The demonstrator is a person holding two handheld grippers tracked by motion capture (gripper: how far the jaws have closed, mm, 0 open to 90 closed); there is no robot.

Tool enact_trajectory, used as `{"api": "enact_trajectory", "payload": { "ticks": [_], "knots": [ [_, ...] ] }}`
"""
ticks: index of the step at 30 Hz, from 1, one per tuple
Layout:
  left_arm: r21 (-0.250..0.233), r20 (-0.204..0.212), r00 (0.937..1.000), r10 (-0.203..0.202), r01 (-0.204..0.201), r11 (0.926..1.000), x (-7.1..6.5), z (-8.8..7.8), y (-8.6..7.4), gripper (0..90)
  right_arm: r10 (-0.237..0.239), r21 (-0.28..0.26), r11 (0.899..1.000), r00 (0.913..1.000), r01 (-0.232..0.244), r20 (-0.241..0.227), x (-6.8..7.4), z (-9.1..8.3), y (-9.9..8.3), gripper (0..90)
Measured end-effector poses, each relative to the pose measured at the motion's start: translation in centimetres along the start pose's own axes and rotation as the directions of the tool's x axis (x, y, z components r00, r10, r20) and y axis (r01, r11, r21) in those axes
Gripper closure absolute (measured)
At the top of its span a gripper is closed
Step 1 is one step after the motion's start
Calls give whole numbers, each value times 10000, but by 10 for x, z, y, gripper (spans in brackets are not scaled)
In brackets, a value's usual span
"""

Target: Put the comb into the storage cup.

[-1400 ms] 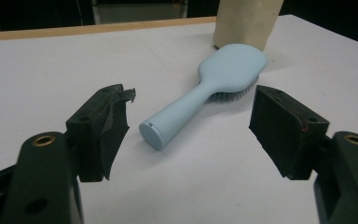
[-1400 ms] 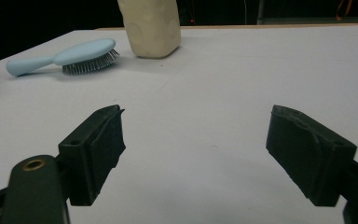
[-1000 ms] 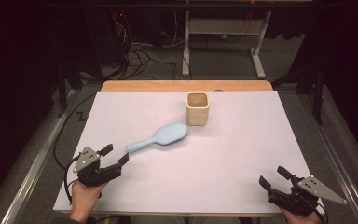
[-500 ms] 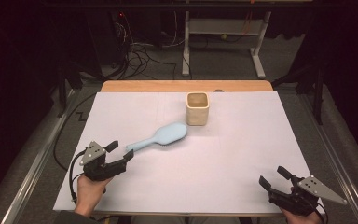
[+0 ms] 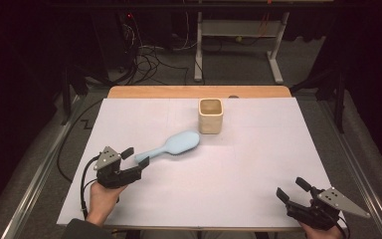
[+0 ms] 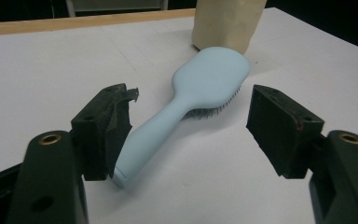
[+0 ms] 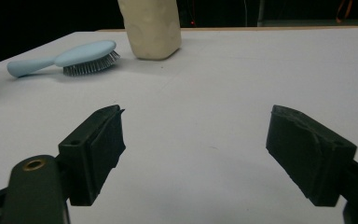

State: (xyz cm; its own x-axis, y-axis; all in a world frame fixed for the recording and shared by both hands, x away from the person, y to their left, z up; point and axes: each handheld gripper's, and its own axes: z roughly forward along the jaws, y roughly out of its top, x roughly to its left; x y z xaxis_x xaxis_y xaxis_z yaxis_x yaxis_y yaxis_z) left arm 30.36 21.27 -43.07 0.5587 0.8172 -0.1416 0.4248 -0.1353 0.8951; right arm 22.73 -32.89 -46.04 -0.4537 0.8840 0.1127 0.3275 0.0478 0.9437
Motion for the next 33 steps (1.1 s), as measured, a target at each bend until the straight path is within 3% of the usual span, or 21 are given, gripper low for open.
{"api": "enact_trajectory", "payload": {
  "ticks": [18, 33],
  "knots": [
    [507, 66, 10000, 34, -38, 9987, -4, 18, 16, 326, 5, -22, 10000, 10000, -5, -60, 0, 0, 0, 195],
    [1414, 62, 9996, 288, -293, 9895, -9, 38, 32, 344, -12, -65, 10000, 10000, 11, -82, 0, -1, 0, 200]
  ]
}}
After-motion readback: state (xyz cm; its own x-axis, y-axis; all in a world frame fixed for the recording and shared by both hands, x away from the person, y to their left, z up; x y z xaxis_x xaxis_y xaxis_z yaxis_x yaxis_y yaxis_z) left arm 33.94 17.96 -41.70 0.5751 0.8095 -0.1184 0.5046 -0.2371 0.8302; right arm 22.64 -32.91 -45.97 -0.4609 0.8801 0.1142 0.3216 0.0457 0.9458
